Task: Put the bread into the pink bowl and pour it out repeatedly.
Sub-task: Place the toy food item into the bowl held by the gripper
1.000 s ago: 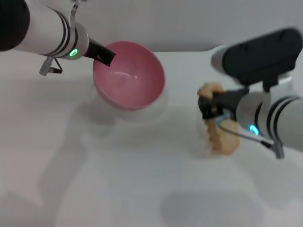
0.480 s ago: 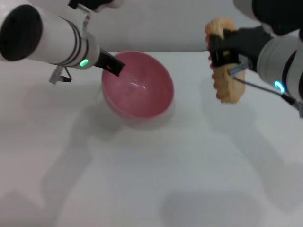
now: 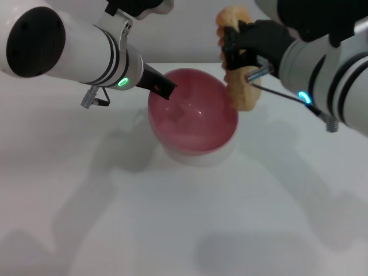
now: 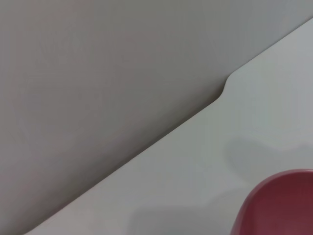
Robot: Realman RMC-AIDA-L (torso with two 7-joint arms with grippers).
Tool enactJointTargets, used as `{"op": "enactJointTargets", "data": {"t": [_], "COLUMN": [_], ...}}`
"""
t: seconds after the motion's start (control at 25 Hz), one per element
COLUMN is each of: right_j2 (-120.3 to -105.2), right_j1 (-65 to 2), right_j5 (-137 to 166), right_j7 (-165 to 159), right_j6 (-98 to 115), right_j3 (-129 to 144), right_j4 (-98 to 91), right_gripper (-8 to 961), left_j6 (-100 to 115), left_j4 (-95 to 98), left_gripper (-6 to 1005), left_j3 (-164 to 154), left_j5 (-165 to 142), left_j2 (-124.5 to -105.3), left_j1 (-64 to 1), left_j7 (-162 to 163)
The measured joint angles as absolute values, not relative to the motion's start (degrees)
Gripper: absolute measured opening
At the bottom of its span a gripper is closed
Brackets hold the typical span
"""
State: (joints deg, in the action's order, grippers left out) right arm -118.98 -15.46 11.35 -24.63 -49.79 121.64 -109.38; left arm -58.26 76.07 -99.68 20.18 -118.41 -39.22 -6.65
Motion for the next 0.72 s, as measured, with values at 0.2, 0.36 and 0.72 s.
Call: {"op": "enactJointTargets", "data": {"t": [0.2,0.36,0.72], "right_j2": [-118.95,-118.86,-118.88], "right_j1": [-16.75,-17.33,-16.85], "right_j5": [7.12,5.52,5.76], "right_j7": [-25.73,-25.68,-23.59], "right_j6": [-45.89,-43.4,-41.28], "right_j3": [122.03,122.03,123.0], "right_j4": [-104.76,-101.97,-102.5], "right_gripper": [139,194,420], "left_j6": [-58.18,-58.23,-58.23], "left_j4": [76.65,77.0,77.07], "left_gripper": [47,47,47], "left_j3": [-99.73,-99.78,-99.58], "left_j5": [20.43,20.46,20.57], "left_j2": [-118.38,-118.38,-118.32], "left_j1": [-39.2,-39.2,-38.85], "left_j7": [-6.74,-6.76,-6.77]}}
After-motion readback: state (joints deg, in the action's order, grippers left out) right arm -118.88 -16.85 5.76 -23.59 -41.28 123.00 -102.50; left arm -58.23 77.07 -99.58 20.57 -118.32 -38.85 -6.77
